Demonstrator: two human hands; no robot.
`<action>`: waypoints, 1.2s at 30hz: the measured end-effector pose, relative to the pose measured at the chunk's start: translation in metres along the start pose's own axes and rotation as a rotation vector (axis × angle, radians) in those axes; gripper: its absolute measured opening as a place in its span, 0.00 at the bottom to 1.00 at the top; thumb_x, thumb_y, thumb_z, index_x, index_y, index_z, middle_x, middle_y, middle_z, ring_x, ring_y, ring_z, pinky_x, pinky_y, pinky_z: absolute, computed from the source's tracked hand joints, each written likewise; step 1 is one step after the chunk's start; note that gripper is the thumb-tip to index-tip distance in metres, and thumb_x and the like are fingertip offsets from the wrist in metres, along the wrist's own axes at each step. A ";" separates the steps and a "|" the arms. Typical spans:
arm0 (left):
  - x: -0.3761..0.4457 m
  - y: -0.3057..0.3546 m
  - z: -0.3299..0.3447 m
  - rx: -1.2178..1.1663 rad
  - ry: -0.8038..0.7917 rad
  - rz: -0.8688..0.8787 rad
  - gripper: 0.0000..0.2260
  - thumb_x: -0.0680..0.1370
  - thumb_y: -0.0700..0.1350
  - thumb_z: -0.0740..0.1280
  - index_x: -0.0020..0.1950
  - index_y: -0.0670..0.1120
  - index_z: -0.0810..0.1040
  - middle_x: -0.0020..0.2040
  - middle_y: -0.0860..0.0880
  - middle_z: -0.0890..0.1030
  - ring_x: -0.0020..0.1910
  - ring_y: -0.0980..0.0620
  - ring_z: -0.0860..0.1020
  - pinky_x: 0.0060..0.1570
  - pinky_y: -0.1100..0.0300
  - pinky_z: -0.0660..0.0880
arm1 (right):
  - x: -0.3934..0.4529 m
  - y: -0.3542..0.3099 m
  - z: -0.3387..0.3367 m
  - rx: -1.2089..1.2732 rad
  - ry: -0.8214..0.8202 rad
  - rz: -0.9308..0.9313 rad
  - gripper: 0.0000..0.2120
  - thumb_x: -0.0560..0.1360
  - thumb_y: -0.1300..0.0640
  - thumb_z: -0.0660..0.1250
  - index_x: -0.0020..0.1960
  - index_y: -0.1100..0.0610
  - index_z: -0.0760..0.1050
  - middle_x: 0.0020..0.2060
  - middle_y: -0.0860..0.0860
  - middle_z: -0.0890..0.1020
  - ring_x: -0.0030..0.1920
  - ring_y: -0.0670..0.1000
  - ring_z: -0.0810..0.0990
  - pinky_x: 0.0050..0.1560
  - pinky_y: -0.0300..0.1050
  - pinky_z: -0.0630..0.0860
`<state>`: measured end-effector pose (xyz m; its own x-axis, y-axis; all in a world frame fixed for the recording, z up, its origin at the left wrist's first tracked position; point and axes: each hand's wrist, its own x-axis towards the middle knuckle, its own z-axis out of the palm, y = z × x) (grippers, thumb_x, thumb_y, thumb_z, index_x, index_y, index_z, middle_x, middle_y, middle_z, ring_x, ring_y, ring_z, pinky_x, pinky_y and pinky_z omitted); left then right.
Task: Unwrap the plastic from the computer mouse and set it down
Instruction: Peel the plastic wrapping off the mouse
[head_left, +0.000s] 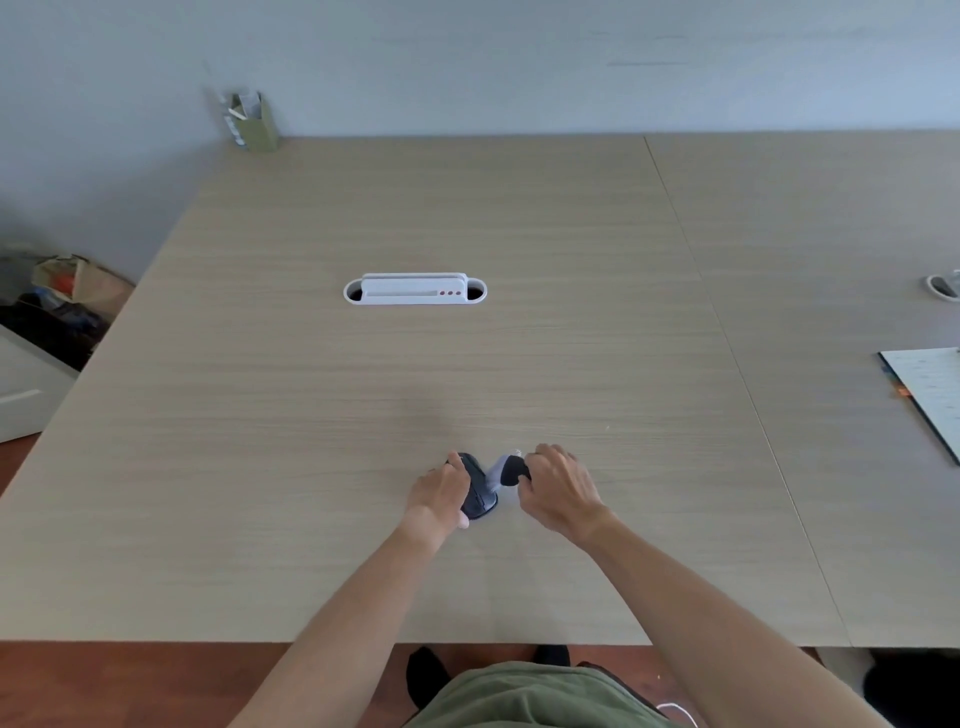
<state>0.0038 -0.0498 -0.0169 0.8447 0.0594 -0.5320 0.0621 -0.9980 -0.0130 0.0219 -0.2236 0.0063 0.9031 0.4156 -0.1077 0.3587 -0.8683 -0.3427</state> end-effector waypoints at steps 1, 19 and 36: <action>-0.001 0.000 -0.001 0.040 0.028 0.009 0.34 0.71 0.42 0.74 0.70 0.35 0.61 0.60 0.42 0.77 0.58 0.43 0.78 0.49 0.54 0.75 | -0.002 0.000 0.000 0.021 -0.010 -0.028 0.08 0.74 0.59 0.60 0.44 0.63 0.76 0.43 0.56 0.78 0.47 0.56 0.76 0.49 0.48 0.73; 0.008 -0.013 -0.001 0.011 0.092 0.145 0.25 0.74 0.39 0.72 0.68 0.50 0.69 0.62 0.44 0.70 0.57 0.41 0.77 0.54 0.51 0.74 | -0.002 -0.007 0.000 0.066 -0.064 -0.049 0.09 0.75 0.59 0.60 0.42 0.62 0.75 0.43 0.56 0.78 0.45 0.56 0.75 0.46 0.47 0.70; 0.010 -0.015 0.007 -0.178 0.114 0.080 0.17 0.73 0.39 0.72 0.60 0.47 0.73 0.58 0.43 0.71 0.48 0.41 0.80 0.47 0.51 0.78 | 0.008 -0.019 -0.001 0.011 -0.185 -0.197 0.08 0.74 0.60 0.61 0.44 0.64 0.76 0.45 0.58 0.77 0.49 0.57 0.74 0.51 0.49 0.72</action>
<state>0.0073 -0.0339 -0.0284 0.9047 -0.0079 -0.4259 0.0764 -0.9806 0.1804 0.0226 -0.2043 0.0132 0.7576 0.6193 -0.2062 0.5194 -0.7633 -0.3841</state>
